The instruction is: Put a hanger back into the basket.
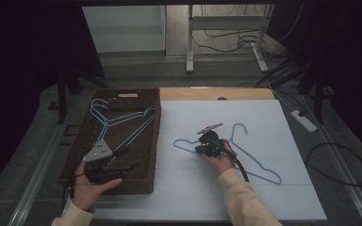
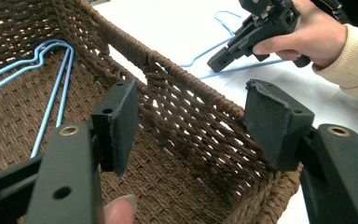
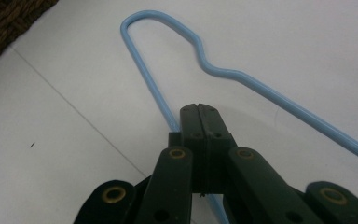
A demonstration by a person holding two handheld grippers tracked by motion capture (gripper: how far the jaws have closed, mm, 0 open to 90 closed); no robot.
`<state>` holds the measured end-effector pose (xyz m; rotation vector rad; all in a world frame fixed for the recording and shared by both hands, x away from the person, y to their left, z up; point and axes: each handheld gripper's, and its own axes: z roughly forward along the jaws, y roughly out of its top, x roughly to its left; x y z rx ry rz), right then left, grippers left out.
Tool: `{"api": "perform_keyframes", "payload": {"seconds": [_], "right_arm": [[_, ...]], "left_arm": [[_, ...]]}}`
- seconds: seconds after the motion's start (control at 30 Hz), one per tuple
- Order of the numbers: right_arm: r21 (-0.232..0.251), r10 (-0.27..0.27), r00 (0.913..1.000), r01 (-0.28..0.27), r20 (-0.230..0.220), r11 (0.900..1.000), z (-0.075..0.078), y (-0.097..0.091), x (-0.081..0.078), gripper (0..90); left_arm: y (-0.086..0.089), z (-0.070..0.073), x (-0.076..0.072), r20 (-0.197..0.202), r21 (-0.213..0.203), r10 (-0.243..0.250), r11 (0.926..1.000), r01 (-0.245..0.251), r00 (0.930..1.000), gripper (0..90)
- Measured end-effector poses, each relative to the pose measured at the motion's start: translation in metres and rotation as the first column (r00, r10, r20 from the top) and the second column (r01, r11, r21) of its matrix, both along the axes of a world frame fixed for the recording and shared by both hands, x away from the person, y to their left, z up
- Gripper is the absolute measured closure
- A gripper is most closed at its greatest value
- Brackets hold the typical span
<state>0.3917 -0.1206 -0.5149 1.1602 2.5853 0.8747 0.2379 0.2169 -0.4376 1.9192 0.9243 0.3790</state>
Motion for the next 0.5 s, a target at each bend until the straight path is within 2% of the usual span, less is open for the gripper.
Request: {"api": "perform_keyframes", "payload": {"seconds": [0.23, 0.5], "right_arm": [[-0.002, 0.023, 0.9991, -0.023, -0.035, 0.9997, -0.001, -0.003, -0.005, 90.0], [-0.005, 0.079, 0.9956, -0.079, -0.05, 0.9969, 0.0, -0.004, -0.023, 90.0]], "left_arm": [[-0.001, 0.0, 0.0, 0.001, 0.001, 0.0, 1.0, 0.0, 1.0, 36.9], [0.001, 0.001, 0.0, 0.0, 0.0, 0.002, 1.0, -0.002, 1.0, 36.9]]}}
